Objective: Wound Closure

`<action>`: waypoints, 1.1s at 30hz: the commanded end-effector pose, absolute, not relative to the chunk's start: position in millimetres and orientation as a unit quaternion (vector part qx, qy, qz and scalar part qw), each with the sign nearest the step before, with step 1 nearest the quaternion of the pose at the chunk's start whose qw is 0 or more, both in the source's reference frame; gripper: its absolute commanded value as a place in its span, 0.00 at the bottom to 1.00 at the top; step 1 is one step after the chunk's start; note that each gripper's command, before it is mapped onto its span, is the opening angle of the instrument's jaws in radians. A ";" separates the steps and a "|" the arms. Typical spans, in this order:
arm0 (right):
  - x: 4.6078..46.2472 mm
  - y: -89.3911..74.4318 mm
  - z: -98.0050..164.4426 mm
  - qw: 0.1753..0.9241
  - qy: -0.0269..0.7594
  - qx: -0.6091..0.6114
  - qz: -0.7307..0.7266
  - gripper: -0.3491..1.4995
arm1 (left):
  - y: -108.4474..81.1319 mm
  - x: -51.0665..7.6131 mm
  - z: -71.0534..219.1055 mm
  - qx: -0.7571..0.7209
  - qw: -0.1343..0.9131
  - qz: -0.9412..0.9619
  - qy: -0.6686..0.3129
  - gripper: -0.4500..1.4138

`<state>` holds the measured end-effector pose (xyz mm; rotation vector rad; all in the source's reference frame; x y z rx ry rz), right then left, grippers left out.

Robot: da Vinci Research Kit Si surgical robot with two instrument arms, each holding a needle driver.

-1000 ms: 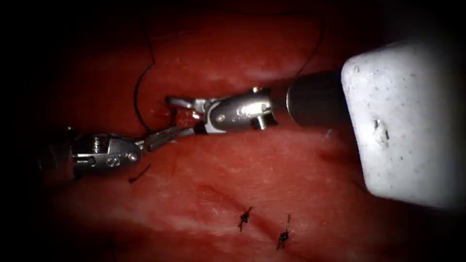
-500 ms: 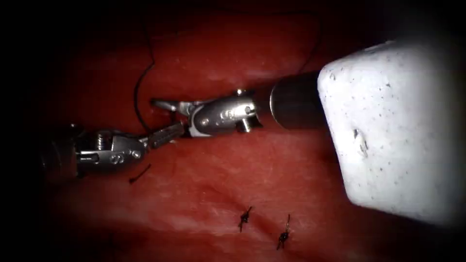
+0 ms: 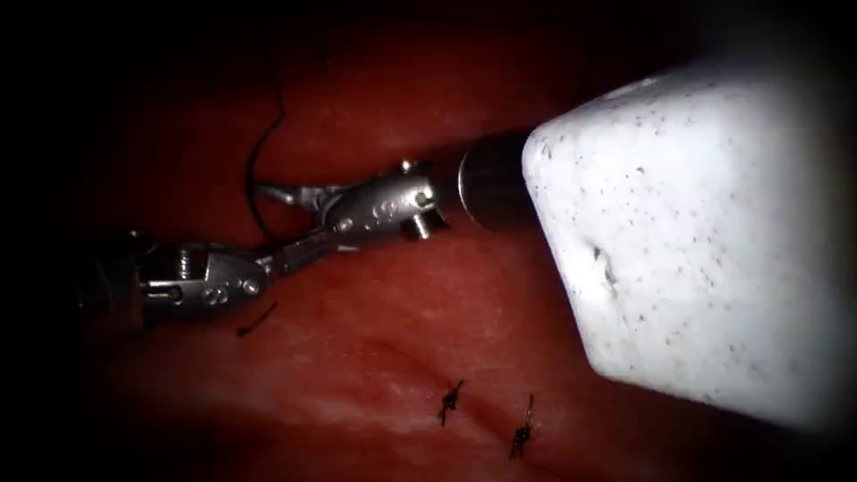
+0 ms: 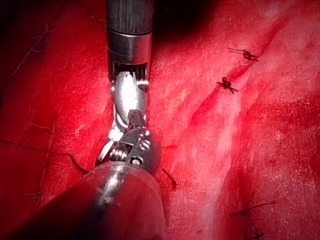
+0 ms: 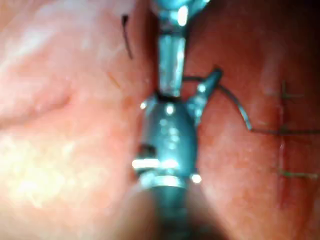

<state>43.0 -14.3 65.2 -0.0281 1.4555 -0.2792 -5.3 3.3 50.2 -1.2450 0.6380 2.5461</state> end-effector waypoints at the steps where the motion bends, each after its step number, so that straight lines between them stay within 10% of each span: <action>1: 43.5 -15.1 65.6 0.735 0.665 -0.014 -0.133 0.08 | 3.4 -5.9 50.9 -0.426 0.118 0.870 0.218 0.00; 9: 43.5 -15.2 65.3 0.730 0.666 -0.023 -0.152 0.00 | 3.3 -5.7 50.8 -0.427 0.117 0.870 0.217 0.00; 10: 43.2 -15.1 64.9 0.731 0.665 -0.021 -0.152 0.06 | 3.1 -5.3 50.7 -0.428 0.116 0.870 0.217 0.00; 13: 42.1 -14.3 63.7 0.751 0.655 0.009 -0.086 0.81 | 2.7 -4.1 50.5 -0.431 0.112 0.869 0.215 0.00; 15: 40.9 -13.6 62.6 0.752 0.655 0.018 -0.075 0.88 | 2.3 -2.6 50.2 -0.430 0.111 0.870 0.214 0.00; 33: 30.0 -9.5 56.0 0.764 0.646 0.001 -0.002 0.88 | -1.4 8.0 58.3 -0.423 0.165 0.864 0.216 0.00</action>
